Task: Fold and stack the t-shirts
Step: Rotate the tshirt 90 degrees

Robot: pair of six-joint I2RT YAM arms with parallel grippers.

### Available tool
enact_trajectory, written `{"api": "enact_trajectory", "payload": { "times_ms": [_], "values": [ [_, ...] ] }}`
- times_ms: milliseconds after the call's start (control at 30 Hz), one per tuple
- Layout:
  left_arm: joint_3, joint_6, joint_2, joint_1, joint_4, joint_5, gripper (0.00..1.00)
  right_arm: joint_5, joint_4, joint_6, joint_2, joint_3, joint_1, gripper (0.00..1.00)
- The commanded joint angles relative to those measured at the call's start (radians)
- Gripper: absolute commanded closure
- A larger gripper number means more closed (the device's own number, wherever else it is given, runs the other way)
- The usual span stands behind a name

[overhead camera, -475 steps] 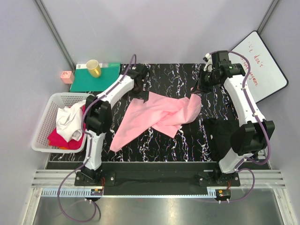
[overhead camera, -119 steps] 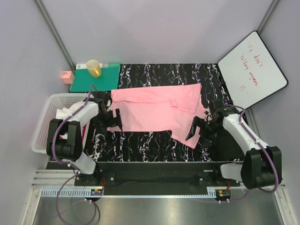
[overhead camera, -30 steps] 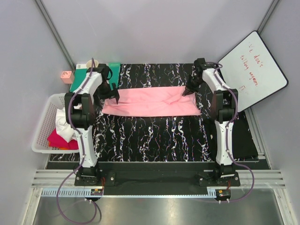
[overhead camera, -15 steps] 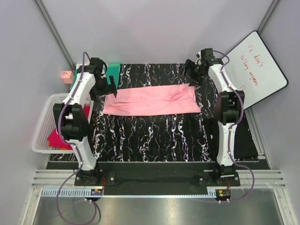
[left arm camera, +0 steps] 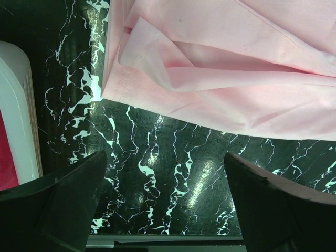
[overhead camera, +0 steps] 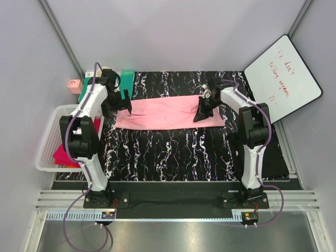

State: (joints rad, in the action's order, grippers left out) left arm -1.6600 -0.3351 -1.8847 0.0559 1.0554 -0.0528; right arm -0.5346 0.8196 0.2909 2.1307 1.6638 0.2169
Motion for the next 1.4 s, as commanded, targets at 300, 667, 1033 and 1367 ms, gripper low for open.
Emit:
{"api": "enact_trajectory", "payload": {
  "times_ms": [300,667,1033,1367],
  "values": [
    [0.043,0.036,0.050,0.004,-0.023,0.013,0.01,0.105,0.001,-0.002,0.213,0.302,0.032,1.00],
    [0.068,0.045,0.067,0.004,-0.021,0.019,0.01,0.101,0.119,0.082,0.495,0.867,0.026,1.00],
    [0.063,0.053,0.058,0.005,-0.025,0.008,0.01,0.125,0.101,0.148,0.560,0.947,0.019,1.00],
    [-0.044,0.113,-0.013,0.070,-0.054,0.039,0.01,0.160,0.085,0.123,0.344,0.808,0.019,1.00]
  ]
}}
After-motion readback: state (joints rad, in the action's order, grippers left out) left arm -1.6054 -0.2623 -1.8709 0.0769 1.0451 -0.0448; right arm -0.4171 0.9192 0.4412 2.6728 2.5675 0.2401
